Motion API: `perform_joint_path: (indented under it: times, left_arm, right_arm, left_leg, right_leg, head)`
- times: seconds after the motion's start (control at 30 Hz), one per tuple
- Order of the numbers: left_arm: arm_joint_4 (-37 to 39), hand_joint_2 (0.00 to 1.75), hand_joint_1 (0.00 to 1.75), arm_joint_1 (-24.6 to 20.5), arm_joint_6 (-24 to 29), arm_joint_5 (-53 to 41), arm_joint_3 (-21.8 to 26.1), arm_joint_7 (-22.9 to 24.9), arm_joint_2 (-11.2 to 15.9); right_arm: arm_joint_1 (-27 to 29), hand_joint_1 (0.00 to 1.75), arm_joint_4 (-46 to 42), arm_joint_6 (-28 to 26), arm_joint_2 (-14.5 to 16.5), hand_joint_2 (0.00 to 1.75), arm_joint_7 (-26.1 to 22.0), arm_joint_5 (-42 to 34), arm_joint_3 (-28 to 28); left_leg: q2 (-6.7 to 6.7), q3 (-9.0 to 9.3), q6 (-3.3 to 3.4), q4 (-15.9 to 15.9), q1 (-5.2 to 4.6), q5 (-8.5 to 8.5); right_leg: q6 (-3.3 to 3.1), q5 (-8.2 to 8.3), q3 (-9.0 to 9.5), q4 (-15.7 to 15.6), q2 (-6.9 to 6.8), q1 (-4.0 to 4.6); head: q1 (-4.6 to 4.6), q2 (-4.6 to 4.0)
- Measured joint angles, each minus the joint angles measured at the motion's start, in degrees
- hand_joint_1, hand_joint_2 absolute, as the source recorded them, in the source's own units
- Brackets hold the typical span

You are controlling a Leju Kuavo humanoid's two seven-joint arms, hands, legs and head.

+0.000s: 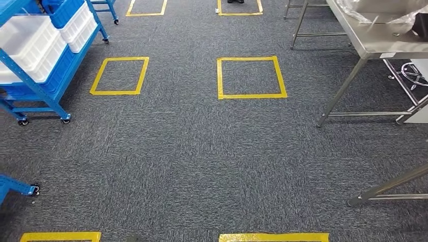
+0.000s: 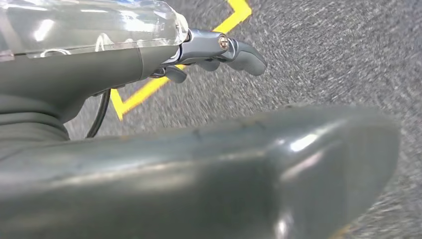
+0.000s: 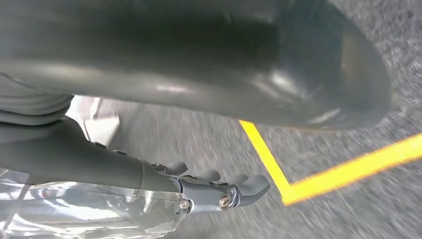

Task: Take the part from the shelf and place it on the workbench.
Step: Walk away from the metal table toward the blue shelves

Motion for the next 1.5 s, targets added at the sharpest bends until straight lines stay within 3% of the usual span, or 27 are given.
perform_joint_path:
  times: [0.07, 0.13, 0.2, 0.27, 0.33, 0.4, 0.47, 0.5, 0.53, 0.6, 0.63, 0.7, 0.77, 0.83, 0.9, 0.97, 1.0, 1.03, 1.07, 1.13, 1.2, 1.3, 1.37, 1.43, 1.5]
  left_arm:
    - [-0.1, 0.0, 0.0, -0.5, -0.3, -1.9, -1.9, 0.1, 0.2]
    - [-0.2, 0.0, 0.0, -1.3, -0.4, -3.6, -3.9, 0.1, 0.4]
    - [-0.4, 0.0, 0.0, -1.8, -0.4, -5.3, -5.8, 0.2, 0.6]
    - [-0.4, 0.0, 0.0, -1.8, -0.4, -6.9, -7.5, 0.3, 0.8]
    - [-0.4, 0.0, 0.0, -1.7, -0.4, -8.3, -9.2, 0.4, 1.0]
    - [-0.4, 0.0, 0.0, -1.8, -0.4, -10.1, -10.9, 0.4, 1.0]
    - [-0.4, 0.0, 0.0, -1.7, -0.6, -12.6, -13.0, 0.6, 1.2]
    - [-0.4, 0.0, 0.0, -1.6, -0.7, -14.0, -14.3, 0.8, 1.4]
    - [-0.4, 0.0, 0.0, -1.3, -0.9, -15.1, -15.8, 1.1, 1.5]
    - [-0.4, 0.0, 0.0, -1.0, -1.7, -16.5, -20.0, 1.8, 2.0]
    - [-0.4, 0.0, 0.0, -0.9, -2.2, -16.7, -22.6, 2.3, 2.3]
    - [-0.4, 0.0, 0.0, -0.8, -3.5, -16.9, -28.8, 3.1, 3.1]
    - [-0.3, 0.0, 0.0, -0.6, -5.2, -16.9, -36.3, 3.8, 4.1]
    - [-0.3, 0.0, 0.0, -0.6, -6.6, -16.9, -44.5, 4.1, 5.0]
    - [-0.2, 0.0, 0.0, -1.1, -7.4, -16.9, -52.0, 4.2, 5.6]
    - [-0.2, 0.0, 0.0, -1.5, -7.8, -16.9, -57.5, 4.3, 5.9]
    - [-0.2, 0.0, 0.0, -1.6, -7.9, -16.9, -59.6, 4.4, 6.0]
    - [-0.1, 0.0, 0.0, -1.5, -7.9, -16.9, -61.3, 4.5, 6.2]
    - [-0.1, 0.0, 0.0, -1.5, -8.0, -16.8, -62.9, 4.6, 6.3]
    - [0.0, 0.0, 0.0, -1.5, -7.5, -15.6, -65.3, 5.0, 6.7]
    - [0.0, 0.0, 0.0, -1.5, -6.1, -12.5, -66.0, 5.8, 6.9]
    - [0.0, 0.0, 0.0, -0.6, -0.6, -1.3, -63.1, 6.9, 6.8]
    - [0.0, 0.0, 0.0, 0.2, 3.6, 8.3, -57.7, 6.2, 6.5]
    - [0.0, 0.0, 0.0, 0.9, 6.4, 17.8, -50.5, 4.0, 5.9]
    - [0.0, 0.0, 0.0, 1.7, 7.2, 26.9, -42.8, 0.6, 5.2]
  right_arm:
    - [-1.1, 0.0, 0.0, 1.0, -0.5, 0.0, 0.3, 0.0, 2.1]
    - [-1.9, 0.0, -0.1, 1.6, -0.9, 0.0, 0.6, 0.1, 3.7]
    - [-2.6, 0.0, -0.1, 2.0, -1.2, 0.0, 0.7, 0.1, 5.1]
    - [-3.1, 0.0, -0.1, 2.3, -1.4, 0.0, 0.8, 0.1, 6.5]
    - [-3.3, 0.0, -0.1, 2.5, -1.6, 0.0, 1.0, 0.1, 8.3]
    - [-3.1, 0.0, -0.1, 3.2, -2.0, 0.0, 1.4, 0.1, 10.3]
    - [-2.7, 0.0, -0.1, 4.3, -2.3, 0.0, 2.1, 0.1, 13.0]
    - [-2.5, 0.0, 0.0, 4.8, -2.5, 0.0, 2.4, 0.1, 14.7]
    - [-2.4, 0.0, 0.0, 5.4, -2.7, 0.0, 2.7, 0.1, 16.6]
    - [-2.3, 0.0, 0.0, 6.8, -3.2, 0.0, 3.2, 0.1, 21.0]
    - [-2.2, 0.0, 0.1, 7.5, -3.5, 0.0, 3.5, 0.1, 23.5]
    - [-2.3, 0.0, 0.2, 9.1, -3.9, 0.0, 3.8, 0.1, 28.8]
    - [-2.6, 0.0, 0.2, 10.5, -4.2, 0.0, 4.0, 0.1, 34.3]
    - [-2.9, 0.0, 0.2, 11.7, -4.4, 0.0, 4.0, 0.1, 39.5]
    - [-3.0, 0.0, 0.2, 12.5, -4.7, 0.0, 4.0, 0.1, 44.2]
    - [-3.1, 0.0, 0.3, 12.9, -5.0, 0.0, 4.0, 0.1, 47.8]
    - [-3.1, 0.0, 0.3, 13.0, -5.0, 0.0, 4.0, 0.1, 49.1]
    - [-3.3, 0.0, 0.4, 13.1, -5.1, 0.0, 4.0, 0.1, 50.1]
    - [-3.4, 0.0, 0.4, 13.2, -5.1, 0.0, 4.0, 0.1, 51.0]
    - [-3.6, 0.0, 0.4, 12.7, -5.1, 0.0, 4.3, -1.4, 52.1]
    - [-3.7, 0.0, 0.4, 11.2, -5.1, 0.0, 4.7, -4.7, 52.0]
    - [-3.6, 0.0, 0.3, 6.4, -5.0, 0.0, 4.4, -13.4, 49.2]
    - [-3.2, 0.0, 0.3, 2.1, -4.7, 0.0, 2.1, -21.6, 44.6]
    - [-2.3, 0.0, 0.3, -1.7, -4.4, 0.0, -1.9, -30.2, 38.2]
    - [-1.2, 0.0, 0.3, -3.8, -4.1, 0.0, -5.7, -36.5, 31.8]
  left_leg:
    - [1.07, 3.26, 0.29, -6.7, -0.05, 4.07]
    - [3.12, 6.56, 0.94, -13.4, -0.61, 6.55]
    - [3.68, 7.29, 1.6, -15.3, -1.21, 6.69]
    - [2.55, 7.37, 2.25, -15.8, -1.12, 7.0]
    - [1.54, 7.72, 2.88, -16.6, -0.81, 7.39]
    - [0.42, 7.88, 3.29, -16.8, -0.74, 7.55]
    - [-0.93, 7.91, 3.46, -16.8, -0.78, 7.51]
    - [-1.65, 7.99, 3.45, -16.7, -0.78, 7.46]
    - [-2.36, 8.11, 3.39, -16.6, -0.76, 7.39]
    - [-3.68, 8.31, 3.1, -16.4, -0.75, 7.11]
    - [-4.3, 8.23, 2.86, -16.1, -0.81, 6.94]
    - [-5.34, 7.86, 2.26, -15.8, -0.78, 6.84]
    - [-6.03, 7.58, 1.56, -15.8, -0.58, 6.85]
    - [-4.2, 6.75, 0.96, -14.1, -0.59, 5.67]
    - [-1.39, 3.98, 0.47, -8.4, -0.52, 2.56]
    - [-0.44, 0.47, 0.09, -1.4, -0.23, -0.27]
    - [-0.26, -0.4, -0.03, 0.3, -0.12, -0.48]
    - [-0.08, -0.18, -0.1, -0.2, -0.05, 0.39]
    - [0.28, 1.16, -0.09, -2.8, -0.02, 2.13]
    - [2.32, 5.27, 0.24, -10.8, -0.22, 5.57]
    - [3.78, 7.43, 0.89, -15.2, -0.63, 6.71]
    - [2.51, 7.51, 1.88, -15.8, -0.75, 6.89]
    - [1.53, 7.81, 2.53, -16.3, -0.54, 7.24]
    - [0.59, 7.87, 2.87, -16.4, -0.49, 7.35]
    - [-0.66, 7.89, 3.01, -16.4, -0.57, 7.32]
  right_leg:
    - [0.21, -0.32, 0.44, 0.0, -1.03, 0.03]
    - [0.68, -0.7, 0.86, 0.1, -2.04, 0.23]
    - [1.25, -0.92, 1.03, 0.1, -3.04, 0.37]
    - [1.86, -1.17, 1.26, 0.0, -3.63, 0.27]
    - [2.39, -2.72, 0.59, 2.0, -1.77, 0.06]
    - [2.63, -6.09, -2.7, 8.7, 1.09, -0.14]
    - [2.72, -8.19, -6.62, 15.6, 2.15, -0.17]
    - [2.74, -7.56, -7.47, 16.5, 2.28, -0.19]
    - [2.72, -5.74, -7.21, 15.0, 2.43, -0.24]
    - [2.61, -0.98, -4.45, 7.5, 3.87, -0.48]
    - [2.54, 0.55, -3.15, 4.2, 4.91, -0.6]
    - [2.28, 1.24, -2.13, 1.3, 6.15, -0.62]
    - [1.67, 1.36, -2.07, 1.0, 5.16, -0.53]
    - [0.97, 1.57, -1.81, 0.6, 4.05, -0.55]
    - [0.46, 1.55, -1.64, 0.3, 2.73, -0.35]
    - [0.15, 1.36, -1.63, 0.4, 1.18, -0.09]
    - [0.09, 1.28, -1.61, 0.4, 0.48, -0.02]
    - [0.1, 1.2, -1.57, 0.5, -0.12, 0.0]
    - [0.16, 1.11, -1.47, 0.5, -0.66, 0.01]
    - [0.5, 0.81, -1.14, 0.6, -1.72, 0.15]
    - [1.07, 0.54, -0.89, 0.7, -2.62, 0.36]
    - [2.02, 0.15, -0.58, 0.8, -3.39, 0.24]
    - [2.57, -1.77, -1.45, 3.3, -1.1, -0.02]
    - [2.77, -5.41, -4.7, 10.2, 1.6, -0.15]
    - [2.74, -7.27, -7.88, 16.2, 2.17, -0.15]
  head:
    - [0.0, 0.0]
    - [0.03, 0.0]
    - [0.08, 0.0]
    - [0.07, 0.01]
    - [0.11, 0.01]
    - [0.2, 0.01]
    - [0.22, 0.01]
    - [0.22, 0.01]
    - [0.22, 0.01]
    - [0.22, 0.01]
    - [0.2, 0.01]
    - [0.18, 0.01]
    - [0.19, 0.01]
    - [0.11, 0.01]
    - [-0.02, 0.01]
    - [-0.07, 0.01]
    - [-0.05, 0.01]
    - [-0.06, 0.01]
    - [-0.07, 0.01]
    - [-0.07, 0.01]
    - [-0.01, 0.0]
    - [0.06, 0.0]
    - [0.11, 0.01]
    - [0.19, 0.01]
    - [0.21, 0.01]
